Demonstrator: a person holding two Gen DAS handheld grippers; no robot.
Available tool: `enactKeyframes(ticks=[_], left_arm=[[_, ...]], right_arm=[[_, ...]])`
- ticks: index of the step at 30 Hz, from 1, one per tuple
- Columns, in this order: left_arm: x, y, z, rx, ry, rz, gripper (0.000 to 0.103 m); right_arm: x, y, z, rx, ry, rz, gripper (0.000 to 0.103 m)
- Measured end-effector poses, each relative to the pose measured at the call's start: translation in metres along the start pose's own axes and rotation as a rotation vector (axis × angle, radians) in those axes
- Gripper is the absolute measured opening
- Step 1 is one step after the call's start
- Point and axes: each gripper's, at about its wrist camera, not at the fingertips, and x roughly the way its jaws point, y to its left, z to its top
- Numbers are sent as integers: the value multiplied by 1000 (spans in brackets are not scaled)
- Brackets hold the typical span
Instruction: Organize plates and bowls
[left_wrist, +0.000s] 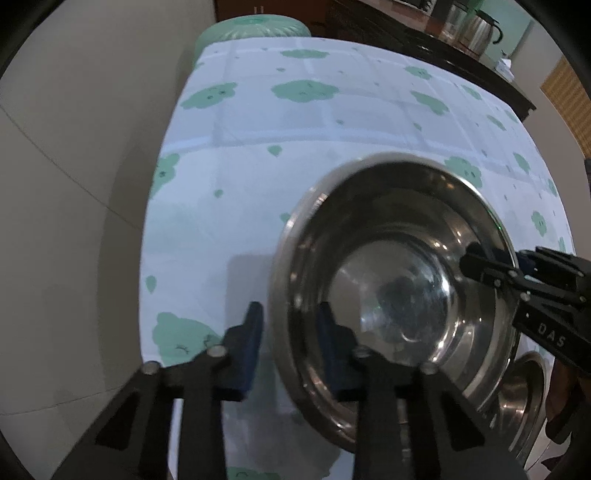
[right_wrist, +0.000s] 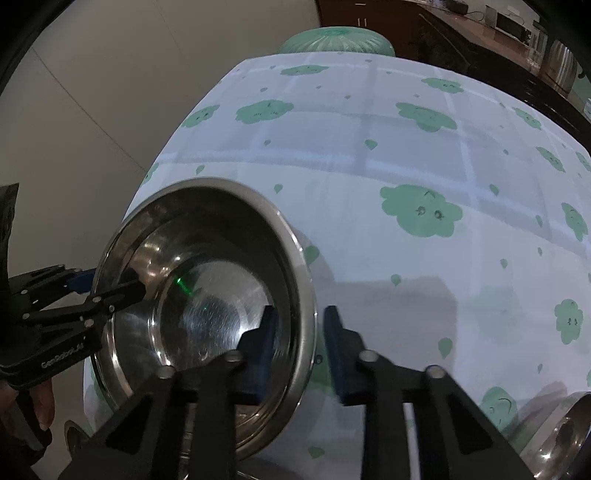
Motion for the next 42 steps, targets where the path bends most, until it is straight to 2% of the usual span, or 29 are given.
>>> enactKeyframes(ticks=[3,5,9,25,42], left_arm=[[0,-5,0,15,-5,12,19],[0,-3,1,11,-6,13,16],[0,-1,2,14,-1,16,16],[-10,-4,4,21,-27,11,14],[-46,-14,12,25,-75,-2,14]], right_arm=[[1,3,-1,-10,-2,11,18],[1,3,-2,-13,-3,13,18],[1,1,-2,-8,1,27,14],[-3,0,-1,-26,-11,14,13],[-42,0,-3,-28,-65,9,13]])
